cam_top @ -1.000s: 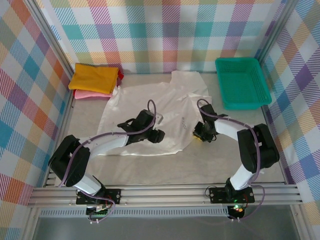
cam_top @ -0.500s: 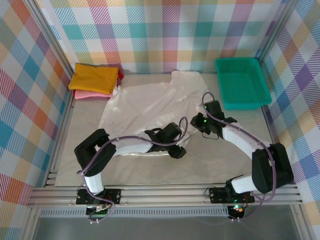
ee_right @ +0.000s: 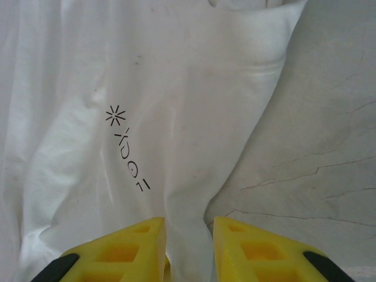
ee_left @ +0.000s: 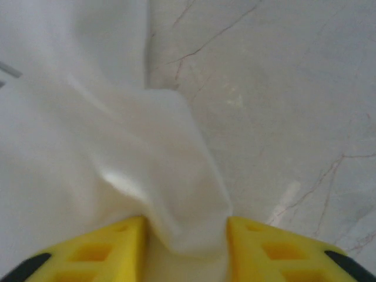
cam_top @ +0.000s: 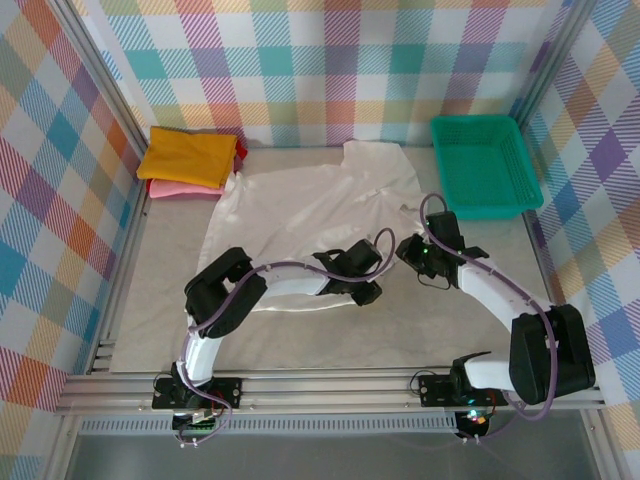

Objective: Fold and stack the t-shirts

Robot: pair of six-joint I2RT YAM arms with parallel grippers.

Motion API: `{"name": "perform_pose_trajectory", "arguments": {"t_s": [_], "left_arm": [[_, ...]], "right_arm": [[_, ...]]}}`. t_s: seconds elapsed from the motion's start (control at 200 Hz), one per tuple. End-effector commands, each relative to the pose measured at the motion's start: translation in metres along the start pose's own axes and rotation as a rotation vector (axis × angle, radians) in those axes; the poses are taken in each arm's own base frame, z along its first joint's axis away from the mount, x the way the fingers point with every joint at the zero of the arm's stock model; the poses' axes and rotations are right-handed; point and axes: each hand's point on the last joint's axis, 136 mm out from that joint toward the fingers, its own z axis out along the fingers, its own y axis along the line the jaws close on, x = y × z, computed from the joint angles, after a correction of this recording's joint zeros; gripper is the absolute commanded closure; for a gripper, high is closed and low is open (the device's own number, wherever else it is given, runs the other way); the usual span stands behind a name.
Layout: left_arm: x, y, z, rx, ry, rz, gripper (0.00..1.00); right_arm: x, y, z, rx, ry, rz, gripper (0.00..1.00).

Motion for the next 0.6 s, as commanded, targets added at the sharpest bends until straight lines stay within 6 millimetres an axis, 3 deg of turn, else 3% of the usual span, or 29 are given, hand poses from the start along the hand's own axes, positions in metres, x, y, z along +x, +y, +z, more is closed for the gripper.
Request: {"name": "perform_pose_trajectory", "arguments": {"t_s": [0.0,0.175,0.365,0.465,0.595], "left_arm": [[0.013,0.007,-0.001,-0.062,0.048,0.015,0.74],[-0.006,0.012,-0.024,-0.044,-0.008,-0.011,1.0],[-0.049,0.031,-0.07,0.105,-0.154,-0.211,1.0],[-0.062,0.054,-0.084,0.189,-0.193,-0.324,1.0],[-0.063,0.102,-0.084,0.207,-0.197,-0.422,1.0]], "right_arm": [[-0.002,0.002,0.002,-0.035,0.003,-0.004,0.71],[-0.004,-0.009,-0.001,-0.043,0.002,0.019,0.71],[-0.002,-0.008,-0.006,-0.052,0.021,-0.026,0.71],[-0.001,-0.004,-0.005,-0.067,0.046,-0.035,0.71],[0.0,0.004,0.0,-0.083,0.085,-0.048,0.71]]}}
